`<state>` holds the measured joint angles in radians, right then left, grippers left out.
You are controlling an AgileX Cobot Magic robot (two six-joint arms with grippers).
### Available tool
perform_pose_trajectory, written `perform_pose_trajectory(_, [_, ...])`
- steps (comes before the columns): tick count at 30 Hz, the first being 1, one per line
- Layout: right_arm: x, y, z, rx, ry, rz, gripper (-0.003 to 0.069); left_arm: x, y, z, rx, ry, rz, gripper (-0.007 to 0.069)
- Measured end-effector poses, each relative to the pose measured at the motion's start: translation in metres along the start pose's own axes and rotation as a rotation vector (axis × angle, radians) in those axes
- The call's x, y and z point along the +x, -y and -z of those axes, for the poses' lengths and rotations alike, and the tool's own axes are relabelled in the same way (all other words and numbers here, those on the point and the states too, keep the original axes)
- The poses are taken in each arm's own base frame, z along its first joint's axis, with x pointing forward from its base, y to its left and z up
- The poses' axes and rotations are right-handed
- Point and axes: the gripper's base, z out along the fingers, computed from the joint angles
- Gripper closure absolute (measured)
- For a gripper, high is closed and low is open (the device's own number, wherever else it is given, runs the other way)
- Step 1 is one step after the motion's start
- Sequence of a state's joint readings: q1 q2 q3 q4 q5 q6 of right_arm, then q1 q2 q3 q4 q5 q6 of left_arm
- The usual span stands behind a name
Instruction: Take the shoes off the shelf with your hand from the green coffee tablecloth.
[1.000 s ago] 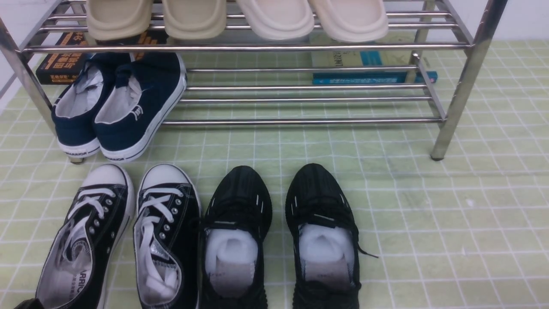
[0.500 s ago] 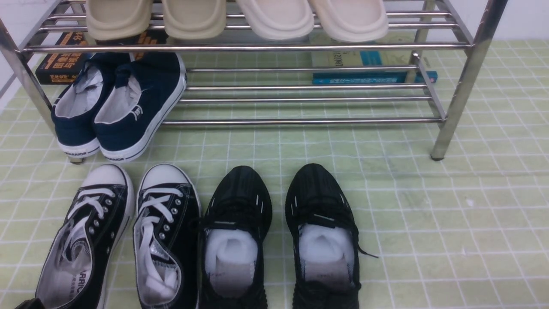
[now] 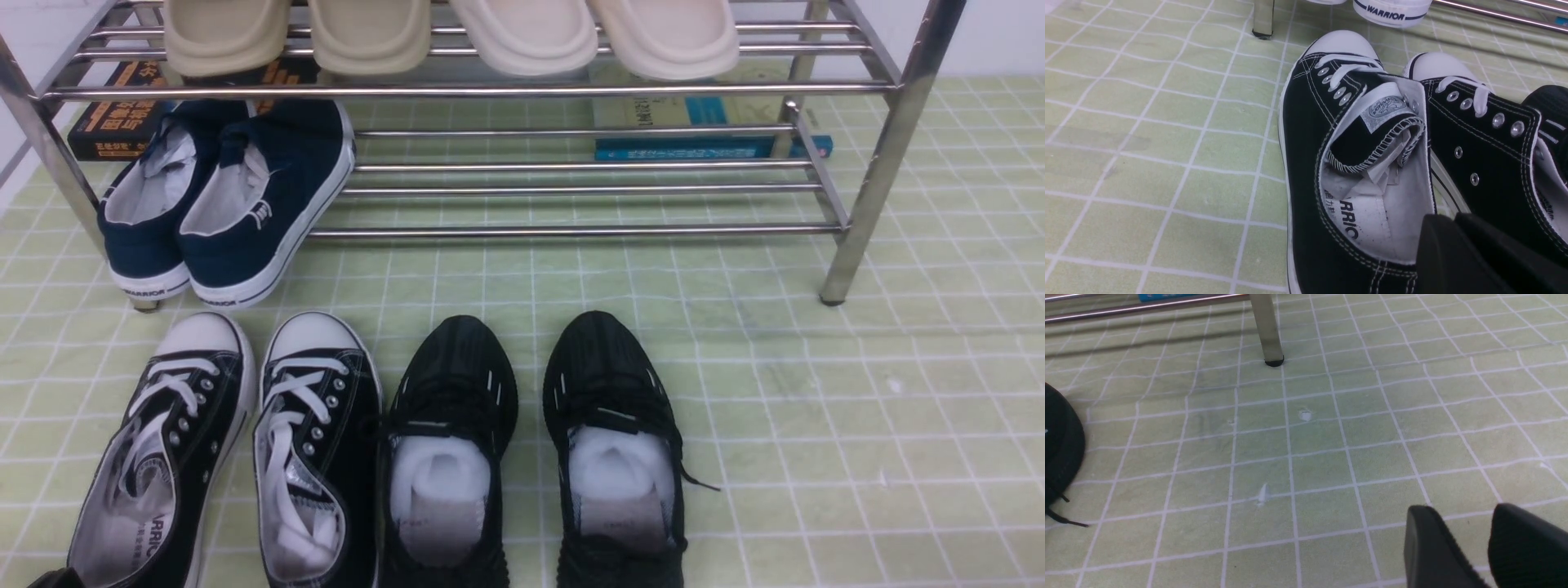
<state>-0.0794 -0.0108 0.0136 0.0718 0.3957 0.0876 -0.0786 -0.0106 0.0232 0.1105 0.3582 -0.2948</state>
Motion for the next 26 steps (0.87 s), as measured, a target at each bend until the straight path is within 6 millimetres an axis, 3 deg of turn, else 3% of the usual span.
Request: perform_pose_trajectory(26, [0.0000,0.0000,0.0000,0.000,0.000,0.000,0.0421,-0.0002,0.0000,0.0001,0.000,0.000,-0.001,0.0550])
